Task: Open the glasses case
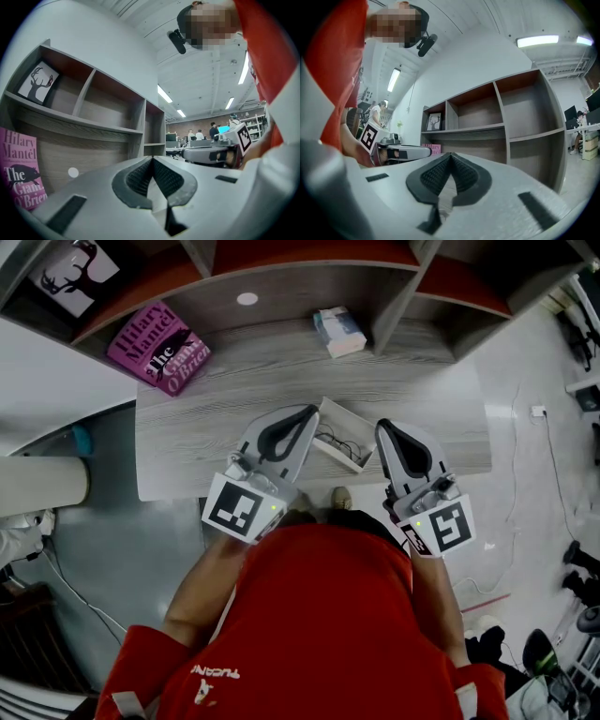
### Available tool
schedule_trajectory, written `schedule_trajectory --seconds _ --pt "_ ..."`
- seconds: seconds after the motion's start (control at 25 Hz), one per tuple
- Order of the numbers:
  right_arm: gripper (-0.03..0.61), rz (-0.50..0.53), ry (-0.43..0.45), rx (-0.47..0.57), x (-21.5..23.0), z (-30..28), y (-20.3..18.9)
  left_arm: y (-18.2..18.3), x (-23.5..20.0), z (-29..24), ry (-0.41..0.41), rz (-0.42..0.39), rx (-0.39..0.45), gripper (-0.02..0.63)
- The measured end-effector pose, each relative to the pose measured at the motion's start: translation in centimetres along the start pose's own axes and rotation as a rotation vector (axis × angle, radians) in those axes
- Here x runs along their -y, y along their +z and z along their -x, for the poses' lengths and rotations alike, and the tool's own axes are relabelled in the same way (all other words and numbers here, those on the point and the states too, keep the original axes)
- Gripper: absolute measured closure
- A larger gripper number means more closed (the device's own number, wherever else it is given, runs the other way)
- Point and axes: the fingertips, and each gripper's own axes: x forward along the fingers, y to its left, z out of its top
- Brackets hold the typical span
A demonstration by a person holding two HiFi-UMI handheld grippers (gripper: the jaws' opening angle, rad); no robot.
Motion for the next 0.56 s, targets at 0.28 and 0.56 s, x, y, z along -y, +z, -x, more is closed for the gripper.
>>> schedule_trajectory --seconds 0.28,0.56 --pt "0.574 0.004 0.001 -0.003 0.23 0.32 -0.13 0.17 0.12 -0.33 0.005 -0.003 0.011 0.604" --pt "0.574 0.004 -0.003 -0.007 0.70 0.70 -0.30 -0.29 0.24 -0.48 0.011 0.016 -0.011 0.604"
